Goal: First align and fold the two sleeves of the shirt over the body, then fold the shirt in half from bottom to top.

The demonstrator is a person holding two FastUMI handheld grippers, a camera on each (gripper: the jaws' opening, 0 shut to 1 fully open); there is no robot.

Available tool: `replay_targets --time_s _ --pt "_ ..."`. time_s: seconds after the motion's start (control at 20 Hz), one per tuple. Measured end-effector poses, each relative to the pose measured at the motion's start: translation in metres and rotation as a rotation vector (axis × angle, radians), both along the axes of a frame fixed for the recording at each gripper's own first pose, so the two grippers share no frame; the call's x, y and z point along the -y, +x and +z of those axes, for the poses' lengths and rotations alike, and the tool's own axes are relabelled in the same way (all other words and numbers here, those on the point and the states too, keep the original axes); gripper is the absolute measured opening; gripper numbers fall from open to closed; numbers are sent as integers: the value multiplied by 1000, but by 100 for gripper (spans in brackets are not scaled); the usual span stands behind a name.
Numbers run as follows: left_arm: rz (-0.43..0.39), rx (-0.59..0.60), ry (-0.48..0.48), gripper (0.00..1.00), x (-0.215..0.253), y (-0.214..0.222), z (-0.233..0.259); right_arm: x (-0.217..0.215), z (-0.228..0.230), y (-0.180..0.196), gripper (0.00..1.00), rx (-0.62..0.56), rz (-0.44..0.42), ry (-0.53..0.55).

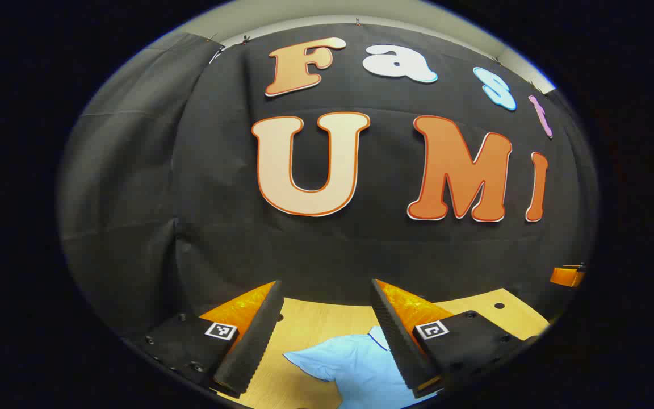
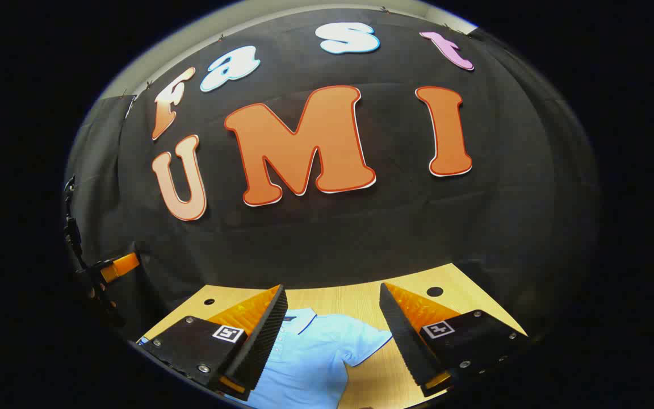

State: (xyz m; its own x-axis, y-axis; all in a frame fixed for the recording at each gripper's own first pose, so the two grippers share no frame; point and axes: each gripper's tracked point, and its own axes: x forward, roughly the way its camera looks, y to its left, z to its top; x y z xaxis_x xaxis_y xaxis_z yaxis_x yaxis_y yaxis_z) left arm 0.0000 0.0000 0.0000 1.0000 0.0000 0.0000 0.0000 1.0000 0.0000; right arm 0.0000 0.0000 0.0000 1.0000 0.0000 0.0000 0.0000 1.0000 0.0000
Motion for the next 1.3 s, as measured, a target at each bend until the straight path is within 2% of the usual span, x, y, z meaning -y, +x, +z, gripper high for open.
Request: replay_targets --time_s 0.3,0.55,0.8,1.15,1.3 --pt "33 -19 24 98 -16 10 -6 7 -7 13 98 -33 -41 -16" --pt "-14 -28 35 98 -20 38 -9 5 -8 13 98 -33 -122 -58" --pt "-43 -31 39 98 -30 65 -11 -4 -20 22 98 -72 -177 -30" --pt "-49 -48 51 98 -51 91 -24 -17 -45 42 98 -158 -219 -4" --pt "-50 -67 45 98 -58 101 -35 -9 -63 53 98 -233 -264 -7"
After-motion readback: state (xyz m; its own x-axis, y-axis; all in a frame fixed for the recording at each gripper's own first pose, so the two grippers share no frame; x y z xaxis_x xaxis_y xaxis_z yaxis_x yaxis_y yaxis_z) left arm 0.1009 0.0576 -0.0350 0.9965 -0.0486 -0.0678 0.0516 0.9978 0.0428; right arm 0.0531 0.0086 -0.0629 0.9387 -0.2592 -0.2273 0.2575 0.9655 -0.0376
